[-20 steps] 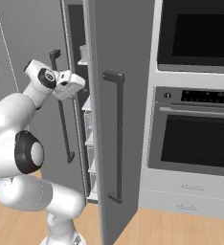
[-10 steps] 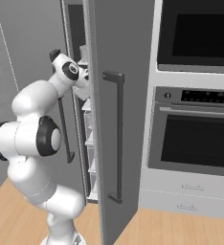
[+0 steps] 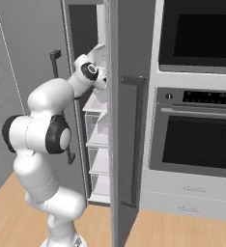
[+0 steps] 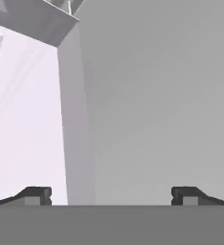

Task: Grab a lemon wedge from the fridge and one ice cube from the ice bowl, and put them in the glass of lemonade.

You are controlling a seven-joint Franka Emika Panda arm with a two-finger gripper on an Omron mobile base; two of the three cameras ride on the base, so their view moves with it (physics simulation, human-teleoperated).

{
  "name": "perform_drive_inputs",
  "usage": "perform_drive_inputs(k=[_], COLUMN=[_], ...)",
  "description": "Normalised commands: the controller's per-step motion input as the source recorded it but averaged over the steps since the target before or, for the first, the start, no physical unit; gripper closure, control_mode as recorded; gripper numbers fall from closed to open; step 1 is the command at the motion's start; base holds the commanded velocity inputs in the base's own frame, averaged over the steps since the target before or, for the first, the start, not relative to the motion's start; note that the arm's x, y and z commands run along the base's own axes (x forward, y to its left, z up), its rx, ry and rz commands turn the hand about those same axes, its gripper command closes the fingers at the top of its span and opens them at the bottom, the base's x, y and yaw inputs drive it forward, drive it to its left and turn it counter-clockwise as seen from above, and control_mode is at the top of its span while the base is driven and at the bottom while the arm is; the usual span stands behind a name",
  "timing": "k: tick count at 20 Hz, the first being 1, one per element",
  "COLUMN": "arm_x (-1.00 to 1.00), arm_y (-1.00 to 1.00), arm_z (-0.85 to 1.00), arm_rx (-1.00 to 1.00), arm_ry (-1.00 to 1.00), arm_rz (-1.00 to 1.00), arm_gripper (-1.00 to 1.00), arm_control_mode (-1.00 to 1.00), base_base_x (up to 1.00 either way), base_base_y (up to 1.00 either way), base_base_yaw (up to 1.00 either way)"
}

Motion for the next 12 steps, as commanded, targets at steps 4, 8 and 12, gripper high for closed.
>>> perform_drive_inputs(k=[4,8,12], arm_x=[-0.06,0.0,-0.07], arm_y=[-1.0,-1.0,-0.16], arm_z=[-0.18,-0.1,0.0], arm_rx=[0.01,0.01,0.0], arm_ry=[-0.01,-0.03,-0.09], arm_rz=[-0.17,-0.12,0.0], arm_gripper=[-1.0,-1.0,-1.0], arm_control_mode=[-1.0,-1.0,-1.0], base_base_x=[0.0,0.0,0.0], base_base_y=[0.0,0.0,0.0], base_base_yaw=[0.0,0.0,0.0])
